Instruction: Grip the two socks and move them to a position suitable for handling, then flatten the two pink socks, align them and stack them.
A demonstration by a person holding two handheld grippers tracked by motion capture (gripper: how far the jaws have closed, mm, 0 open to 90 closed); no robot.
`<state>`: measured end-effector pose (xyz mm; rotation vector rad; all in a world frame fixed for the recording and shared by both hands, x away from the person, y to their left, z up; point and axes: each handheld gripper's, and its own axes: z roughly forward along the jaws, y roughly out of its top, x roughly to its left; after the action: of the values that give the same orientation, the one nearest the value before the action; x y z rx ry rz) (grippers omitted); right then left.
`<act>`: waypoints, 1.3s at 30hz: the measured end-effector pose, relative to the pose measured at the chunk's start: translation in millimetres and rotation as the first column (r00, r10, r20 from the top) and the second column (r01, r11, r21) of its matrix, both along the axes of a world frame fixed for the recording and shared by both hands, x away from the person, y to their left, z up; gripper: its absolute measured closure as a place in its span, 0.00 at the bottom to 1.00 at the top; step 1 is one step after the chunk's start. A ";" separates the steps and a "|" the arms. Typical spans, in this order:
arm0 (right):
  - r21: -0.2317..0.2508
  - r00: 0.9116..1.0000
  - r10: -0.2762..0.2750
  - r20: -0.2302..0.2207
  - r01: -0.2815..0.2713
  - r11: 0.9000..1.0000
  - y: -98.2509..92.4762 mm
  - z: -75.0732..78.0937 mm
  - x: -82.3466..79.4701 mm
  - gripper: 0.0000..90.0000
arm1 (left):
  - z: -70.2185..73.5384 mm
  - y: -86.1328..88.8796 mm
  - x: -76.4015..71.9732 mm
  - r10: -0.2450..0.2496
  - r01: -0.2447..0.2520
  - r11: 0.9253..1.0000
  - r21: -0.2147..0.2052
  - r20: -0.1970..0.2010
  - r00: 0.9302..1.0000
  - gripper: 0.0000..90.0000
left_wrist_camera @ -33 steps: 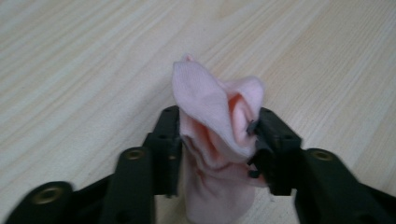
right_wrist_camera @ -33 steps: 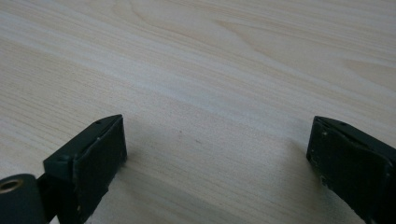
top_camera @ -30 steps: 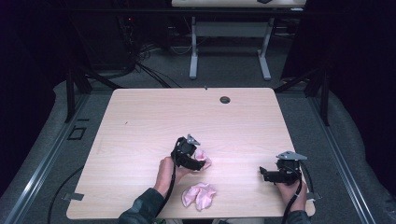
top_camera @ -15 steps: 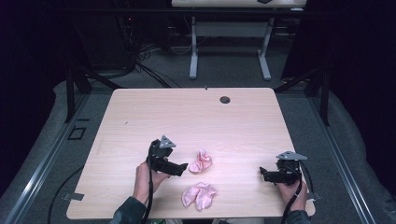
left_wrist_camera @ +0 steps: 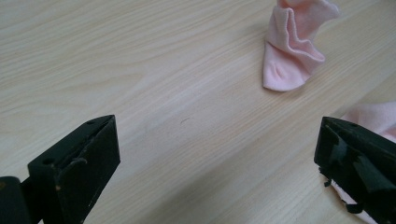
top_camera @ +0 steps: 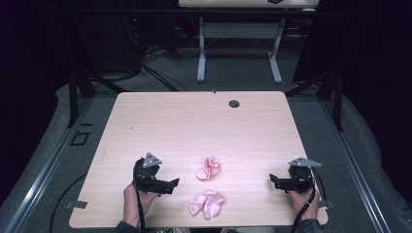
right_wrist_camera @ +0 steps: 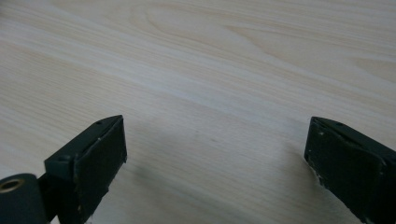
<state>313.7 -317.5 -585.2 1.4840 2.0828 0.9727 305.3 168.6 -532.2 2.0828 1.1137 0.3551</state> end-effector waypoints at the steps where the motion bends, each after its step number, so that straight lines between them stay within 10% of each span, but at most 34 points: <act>1: 0.000 1.000 0.000 0.000 0.000 1.000 0.0 0.0 0.0 0.06 | 0.0 0.0 0.0 0.000 0.000 1.000 0.000 0.000 1.000 0.00; 16: 0.034 0.982 0.186 0.007 -0.186 0.982 61.1 34.5 -31.9 0.06 | -3.2 8.5 -19.6 0.011 -0.011 1.000 -0.024 0.014 1.000 0.00; 39: 0.043 0.917 0.395 -0.060 -0.393 0.918 121.3 38.1 -53.4 0.21 | -16.5 -12.1 -48.5 -0.060 0.059 0.998 -0.035 -0.035 0.998 0.04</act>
<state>260.4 -196.1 -547.1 1.1412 2.4872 1.1112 256.7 156.5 -548.7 2.0947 1.0695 0.2687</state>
